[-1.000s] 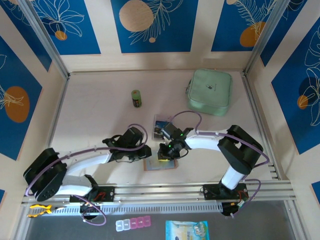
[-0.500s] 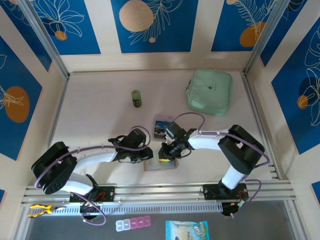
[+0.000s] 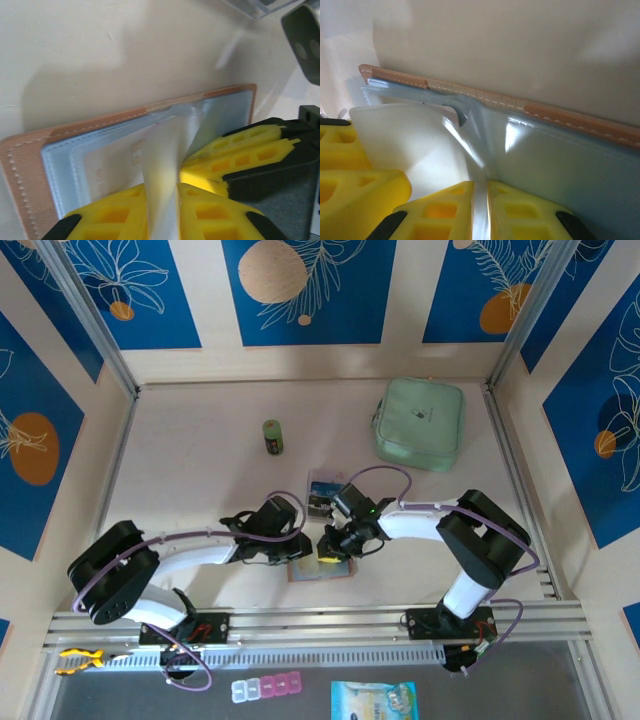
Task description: Take the credit cards out of the card holder
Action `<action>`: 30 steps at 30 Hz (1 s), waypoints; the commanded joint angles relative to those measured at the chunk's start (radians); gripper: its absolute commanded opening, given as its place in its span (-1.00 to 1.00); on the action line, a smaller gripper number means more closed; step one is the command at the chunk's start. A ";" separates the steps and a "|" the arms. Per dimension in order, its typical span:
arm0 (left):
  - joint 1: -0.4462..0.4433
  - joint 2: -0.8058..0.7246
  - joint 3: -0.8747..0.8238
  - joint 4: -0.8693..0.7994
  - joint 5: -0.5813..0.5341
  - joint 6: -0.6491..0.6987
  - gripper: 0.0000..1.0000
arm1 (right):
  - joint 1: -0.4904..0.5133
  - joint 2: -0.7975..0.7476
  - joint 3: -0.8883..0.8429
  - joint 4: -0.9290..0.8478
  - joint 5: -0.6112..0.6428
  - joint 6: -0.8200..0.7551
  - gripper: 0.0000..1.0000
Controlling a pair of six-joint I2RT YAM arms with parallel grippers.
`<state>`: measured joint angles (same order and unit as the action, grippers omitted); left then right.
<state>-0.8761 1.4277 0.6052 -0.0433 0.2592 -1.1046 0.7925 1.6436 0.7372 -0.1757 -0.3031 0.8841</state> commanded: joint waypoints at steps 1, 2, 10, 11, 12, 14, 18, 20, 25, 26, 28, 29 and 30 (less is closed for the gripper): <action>-0.012 -0.003 0.007 0.025 0.023 -0.018 -0.62 | 0.001 -0.034 -0.013 -0.041 0.023 0.010 -0.65; -0.011 -0.008 0.008 0.019 0.023 -0.016 -0.62 | 0.000 -0.047 -0.009 -0.048 0.030 0.012 -0.63; -0.013 -0.042 0.029 -0.032 0.035 0.006 -0.60 | -0.001 -0.172 0.017 -0.154 0.115 0.006 -0.52; -0.016 -0.042 0.035 -0.040 0.034 0.008 -0.60 | -0.004 -0.186 0.019 -0.166 0.122 0.004 -0.52; -0.017 -0.042 0.041 -0.043 0.035 0.011 -0.60 | -0.007 -0.198 0.021 -0.176 0.127 -0.001 -0.51; -0.021 -0.035 0.056 -0.048 0.037 0.015 -0.60 | -0.015 -0.221 0.025 -0.200 0.137 -0.008 -0.51; -0.028 -0.005 0.082 -0.045 0.039 0.018 -0.61 | -0.036 -0.261 0.028 -0.239 0.147 -0.023 -0.51; -0.035 0.016 0.103 -0.044 0.049 0.023 -0.63 | -0.046 -0.285 0.024 -0.255 0.150 -0.030 -0.51; -0.049 0.070 0.145 -0.041 0.059 0.030 -0.64 | -0.074 -0.343 0.010 -0.280 0.153 -0.037 -0.50; -0.052 0.082 0.156 -0.042 0.063 0.032 -0.64 | -0.080 -0.355 0.004 -0.284 0.153 -0.039 -0.51; -0.056 0.104 0.171 -0.040 0.064 0.033 -0.64 | -0.095 -0.374 -0.005 -0.293 0.151 -0.039 -0.50; -0.059 0.116 0.178 -0.035 0.066 0.031 -0.63 | -0.101 -0.385 -0.012 -0.296 0.150 -0.041 -0.50; -0.060 0.126 0.185 -0.031 0.070 0.031 -0.63 | -0.106 -0.394 -0.016 -0.299 0.149 -0.042 -0.50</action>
<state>-0.9234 1.5276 0.7528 -0.0681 0.3035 -1.0912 0.7010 1.2816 0.7383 -0.4313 -0.1562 0.8600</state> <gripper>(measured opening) 0.182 0.248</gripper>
